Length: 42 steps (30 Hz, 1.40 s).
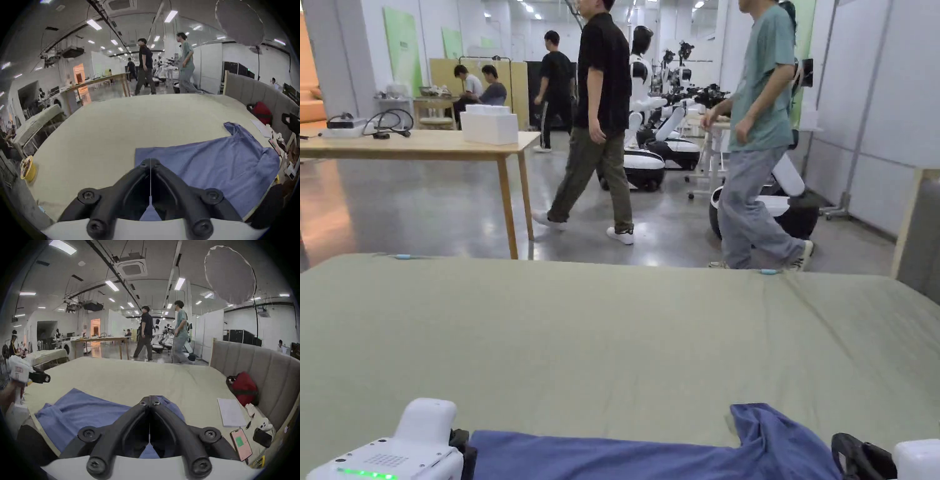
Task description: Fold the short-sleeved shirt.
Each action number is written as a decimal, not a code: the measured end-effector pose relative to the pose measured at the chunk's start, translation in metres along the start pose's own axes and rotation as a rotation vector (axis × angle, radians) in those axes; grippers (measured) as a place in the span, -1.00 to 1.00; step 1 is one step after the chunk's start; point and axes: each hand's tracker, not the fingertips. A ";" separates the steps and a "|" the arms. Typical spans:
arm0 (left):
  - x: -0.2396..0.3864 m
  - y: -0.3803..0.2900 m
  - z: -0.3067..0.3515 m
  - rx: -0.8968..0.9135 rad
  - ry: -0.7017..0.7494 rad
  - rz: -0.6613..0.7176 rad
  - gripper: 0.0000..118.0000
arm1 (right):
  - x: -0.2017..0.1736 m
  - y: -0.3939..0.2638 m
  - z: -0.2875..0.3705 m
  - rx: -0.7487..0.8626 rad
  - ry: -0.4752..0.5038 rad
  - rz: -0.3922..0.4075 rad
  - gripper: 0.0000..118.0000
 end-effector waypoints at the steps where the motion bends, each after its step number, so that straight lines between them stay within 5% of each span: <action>1: -0.001 0.006 -0.014 -0.015 0.007 -0.006 -1.00 | 0.001 0.000 -0.004 -0.002 -0.003 0.004 -0.99; 4: -0.004 0.024 -0.063 -0.065 0.027 -0.008 -1.00 | 0.009 0.000 -0.019 -0.029 -0.005 -0.005 -0.99; 5: -0.004 0.029 -0.079 -0.079 0.035 -0.005 -0.85 | 0.012 0.000 -0.023 -0.037 -0.007 -0.010 -0.99; 7: -0.007 0.038 -0.119 -0.166 0.066 0.001 0.60 | 0.017 -0.001 -0.035 -0.069 -0.026 -0.004 -0.99; 8: -0.008 0.038 -0.132 -0.188 0.083 -0.002 1.00 | 0.020 -0.001 -0.040 -0.082 -0.032 -0.004 -0.99; 13: -0.012 0.032 -0.200 -0.289 0.113 -0.010 0.91 | 0.042 -0.003 -0.063 -0.174 -0.060 -0.015 -0.99; 15: -0.010 0.025 -0.219 -0.341 0.133 -0.031 0.71 | 0.055 -0.002 -0.079 -0.241 -0.088 -0.025 -0.99; 17: -0.003 0.016 -0.221 -0.375 0.116 -0.057 -0.01 | 0.074 -0.002 -0.104 -0.329 -0.110 -0.047 -0.99; 18: 0.000 0.012 -0.222 -0.392 0.087 -0.054 -0.70 | 0.086 -0.003 -0.120 -0.372 -0.117 -0.064 -0.99; 19: 0.007 0.011 -0.209 -0.363 0.029 -0.028 -0.80 | 0.097 -0.006 -0.141 -0.426 -0.118 -0.076 -0.96; 20: 0.018 0.012 -0.189 -0.333 0.075 -0.051 -0.91 | 0.106 -0.009 -0.160 -0.483 -0.119 -0.088 -0.75; 22: 0.031 0.017 -0.166 -0.311 0.071 -0.080 -0.94 | 0.120 -0.020 -0.199 -0.576 -0.071 -0.113 0.59; 23: 0.033 0.020 -0.155 -0.277 0.045 -0.052 -0.94 | 0.123 -0.027 -0.218 -0.618 -0.064 -0.102 0.91; 24: 0.012 0.030 -0.167 -0.304 -0.012 0.016 -0.94 | 0.123 -0.035 -0.235 -0.664 -0.084 -0.060 0.93; 27: 0.004 0.044 -0.158 -0.283 0.004 0.010 -0.94 | 0.115 -0.055 -0.267 -0.702 -0.116 -0.026 0.90; 28: 0.009 0.037 -0.157 -0.272 0.011 -0.005 -0.94 | 0.114 -0.062 -0.275 -0.740 -0.100 -0.033 0.82; 29: 0.007 0.037 -0.158 -0.272 0.011 -0.009 -0.94 | 0.111 -0.068 -0.281 -0.786 -0.078 -0.039 0.52; 33: 0.006 0.030 -0.162 -0.273 0.020 -0.015 -0.94 | 0.096 -0.063 -0.273 -0.773 -0.085 -0.001 0.21; 36: 0.008 0.028 -0.163 -0.267 0.027 -0.021 -0.94 | 0.093 -0.051 -0.266 -0.761 -0.103 0.054 -0.98; 42: -0.001 0.044 -0.105 -0.159 0.010 0.001 -0.94 | 0.099 0.001 -0.199 -0.598 -0.030 -0.015 -0.98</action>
